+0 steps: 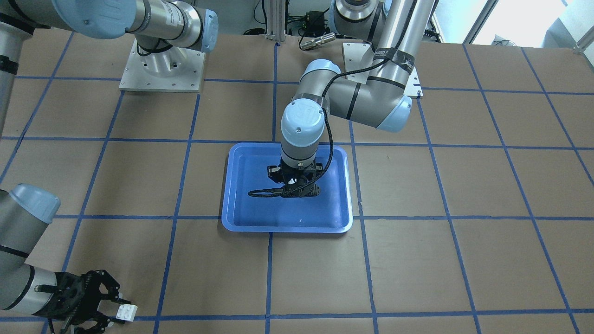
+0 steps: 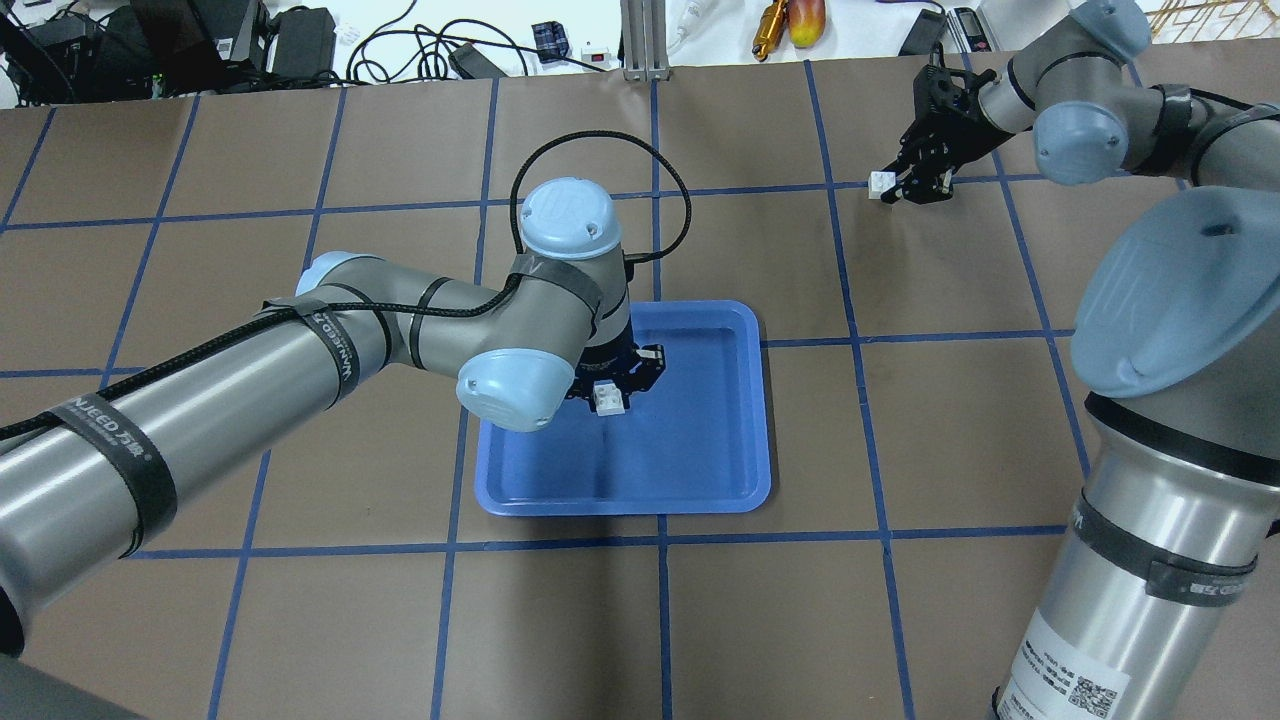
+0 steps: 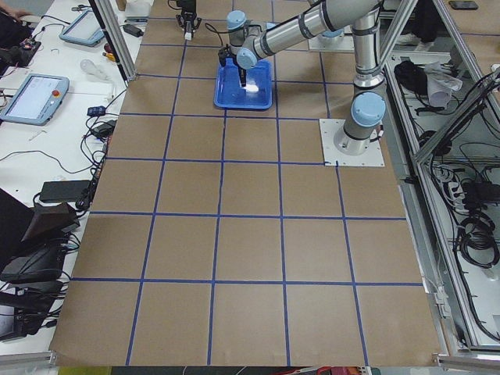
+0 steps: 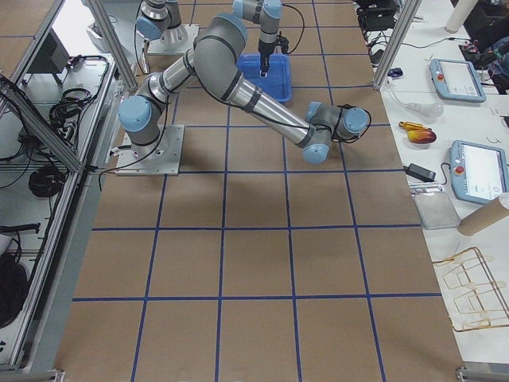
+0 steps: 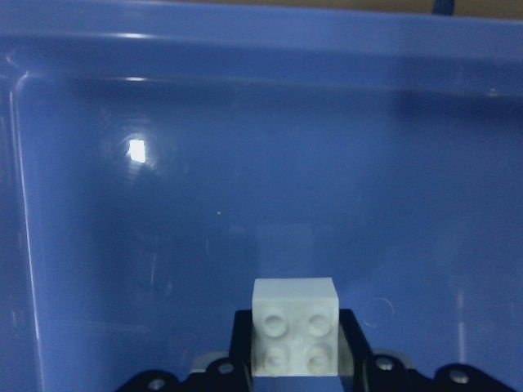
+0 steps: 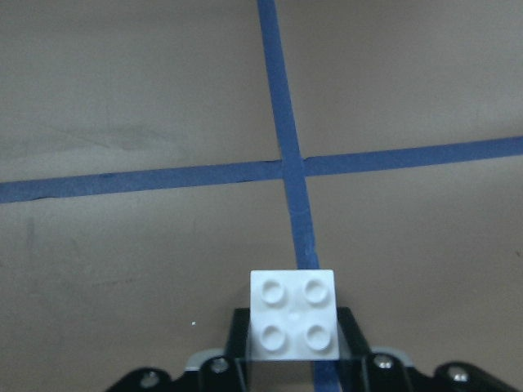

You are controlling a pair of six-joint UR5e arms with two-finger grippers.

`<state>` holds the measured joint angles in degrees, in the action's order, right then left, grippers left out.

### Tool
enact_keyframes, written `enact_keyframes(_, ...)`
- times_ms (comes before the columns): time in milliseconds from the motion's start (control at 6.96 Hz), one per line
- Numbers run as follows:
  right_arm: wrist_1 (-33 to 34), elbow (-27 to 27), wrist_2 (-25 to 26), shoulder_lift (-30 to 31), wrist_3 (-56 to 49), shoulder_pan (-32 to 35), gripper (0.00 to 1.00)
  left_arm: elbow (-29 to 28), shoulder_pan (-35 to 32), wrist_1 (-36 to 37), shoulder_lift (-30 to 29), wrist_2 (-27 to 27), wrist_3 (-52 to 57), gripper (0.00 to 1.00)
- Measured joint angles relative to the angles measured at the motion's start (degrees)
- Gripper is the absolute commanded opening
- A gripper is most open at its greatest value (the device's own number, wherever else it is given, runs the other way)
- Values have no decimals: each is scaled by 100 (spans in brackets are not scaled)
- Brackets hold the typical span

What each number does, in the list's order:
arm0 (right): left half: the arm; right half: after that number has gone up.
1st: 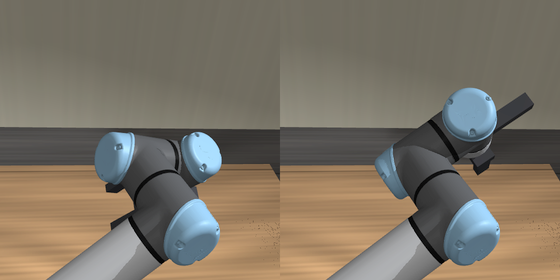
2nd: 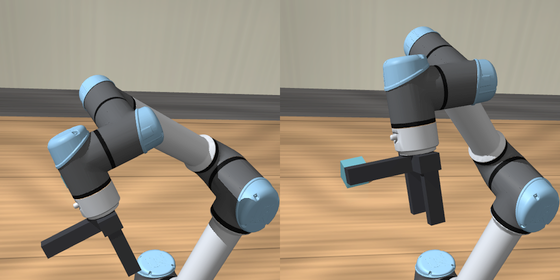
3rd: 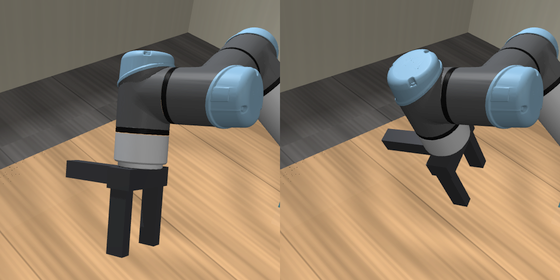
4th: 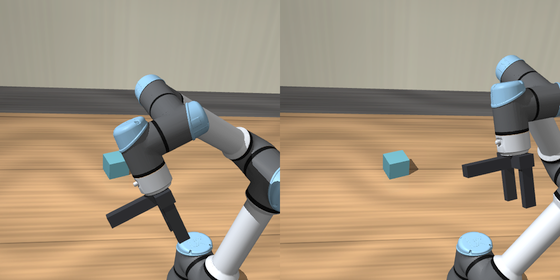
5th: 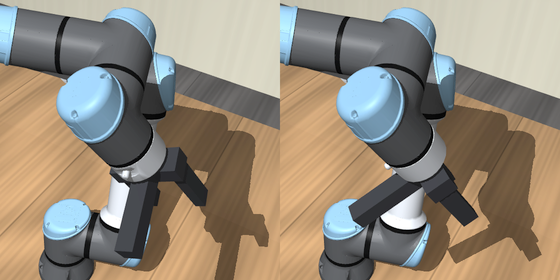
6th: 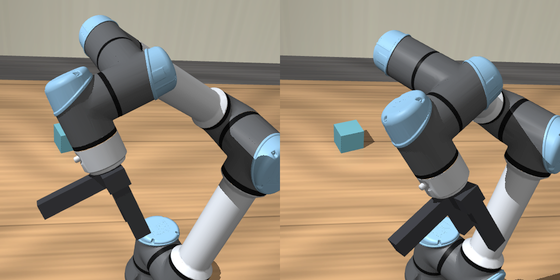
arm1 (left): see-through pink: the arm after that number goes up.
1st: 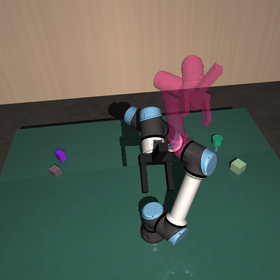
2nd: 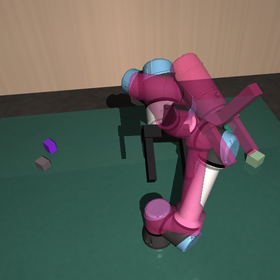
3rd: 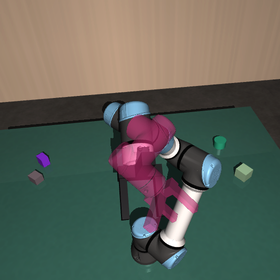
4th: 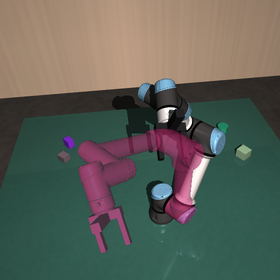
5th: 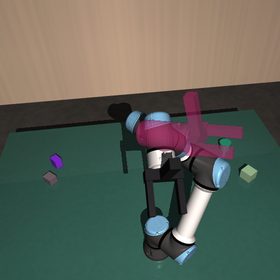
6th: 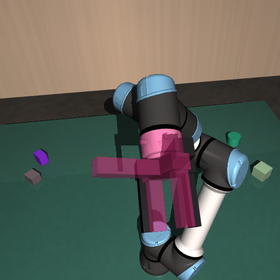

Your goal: Assemble white blocks and place on blue tray

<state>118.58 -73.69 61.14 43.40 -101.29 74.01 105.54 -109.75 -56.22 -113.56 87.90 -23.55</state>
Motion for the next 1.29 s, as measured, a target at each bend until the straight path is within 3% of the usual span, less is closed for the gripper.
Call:
enact_keyframes(431, -306, -128, 26, 607, 30, 324, 13, 7, -47, 113, -59, -27, -20, 0)
enact_keyframes(575, -468, -260, 42, 899, 27, 444, 13, 13, -64, 140, -78, -50, -20, 12)
enact_keyframes(719, -601, -504, 49, 1206, 4, 501, 12, 16, -80, 158, -91, -65, -24, 53)
enact_keyframes(862, -654, -888, 51, 1506, -58, 546, 13, 21, -92, 160, -102, -74, -25, 58)
enact_keyframes(1294, -588, -2058, 166, 2242, -362, 802, 10, 35, -109, 159, -126, -81, -13, 58)
